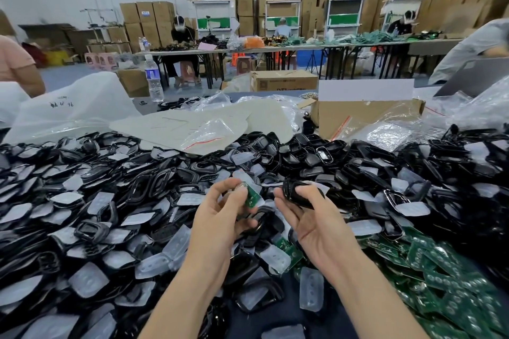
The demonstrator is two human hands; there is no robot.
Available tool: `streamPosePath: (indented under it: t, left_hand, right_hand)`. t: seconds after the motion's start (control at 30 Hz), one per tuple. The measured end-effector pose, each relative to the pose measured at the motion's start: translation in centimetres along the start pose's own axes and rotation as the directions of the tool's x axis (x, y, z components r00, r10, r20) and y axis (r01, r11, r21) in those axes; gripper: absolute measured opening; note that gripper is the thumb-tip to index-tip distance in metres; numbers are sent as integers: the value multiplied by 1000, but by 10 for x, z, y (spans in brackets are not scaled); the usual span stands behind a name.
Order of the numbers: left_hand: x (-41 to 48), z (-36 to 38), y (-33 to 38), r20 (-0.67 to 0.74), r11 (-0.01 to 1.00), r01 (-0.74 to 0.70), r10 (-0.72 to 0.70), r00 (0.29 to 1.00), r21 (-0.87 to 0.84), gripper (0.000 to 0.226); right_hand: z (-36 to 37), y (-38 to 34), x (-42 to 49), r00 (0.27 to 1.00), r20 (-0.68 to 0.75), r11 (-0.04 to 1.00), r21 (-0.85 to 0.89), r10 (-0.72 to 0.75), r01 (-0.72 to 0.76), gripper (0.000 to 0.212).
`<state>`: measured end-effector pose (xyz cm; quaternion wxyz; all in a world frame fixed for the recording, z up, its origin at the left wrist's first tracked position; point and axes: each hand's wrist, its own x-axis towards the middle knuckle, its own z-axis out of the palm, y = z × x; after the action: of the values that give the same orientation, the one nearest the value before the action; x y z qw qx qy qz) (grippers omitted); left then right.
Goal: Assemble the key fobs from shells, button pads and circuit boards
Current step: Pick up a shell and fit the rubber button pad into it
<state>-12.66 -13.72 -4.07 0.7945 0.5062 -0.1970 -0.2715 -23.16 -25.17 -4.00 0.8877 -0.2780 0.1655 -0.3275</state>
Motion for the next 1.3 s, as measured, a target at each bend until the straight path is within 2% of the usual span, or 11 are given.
streamPosePath:
  t: [0.13,0.2,0.27,0.37,0.43,0.53,0.67,0.83,0.97,1.13,1.3]
  left_hand:
    - [-2,0,0,23,999,-17,16,1000,37,10]
    - [-2,0,0,27,998,-36,35,999,55,15]
    - [-2,-1,0,19,995,-56,55,998,79,22]
    - [-2,-4,-1,33,990,-72,68,997,121,28]
    - [-2,-5,-2,62,975,-110,100,993,192,36]
    - [-2,-4,-3,97,923,-210,188,977,322,32]
    - [-2,-3,-5,90,906,-244,227,970,345,15]
    - [-4,-3,-8,149,815,-312,275,950,488,31]
    - [0,-4,-11,86,772,-291,296,951,566,23]
    - [-1,-5,-9,49,744,-312,353,934,591,24]
    - [-2,-5,-6,53,763,-298,329,943,574,24]
  right_hand:
    - [-2,2,0,1000,18,999,-32,7,-7,30]
    - [-3,3,2,1000,-24,996,-86,1,-3,21]
    - [-5,6,4,998,-53,972,-235,-39,26,4]
    - [-6,12,2,992,34,869,-480,-121,123,19]
    - [-6,15,-1,984,103,820,-545,-142,175,22]
    - [-7,18,-2,977,139,785,-582,-160,212,21]
    - [-9,16,1,974,132,731,-644,-185,226,27]
    - [-9,13,0,955,177,601,-746,-238,288,31]
    - [-10,13,-1,941,207,505,-802,-267,319,33]
    - [-8,14,-1,938,219,542,-770,-270,336,33]
    - [-8,14,-2,935,239,548,-760,-264,349,31]
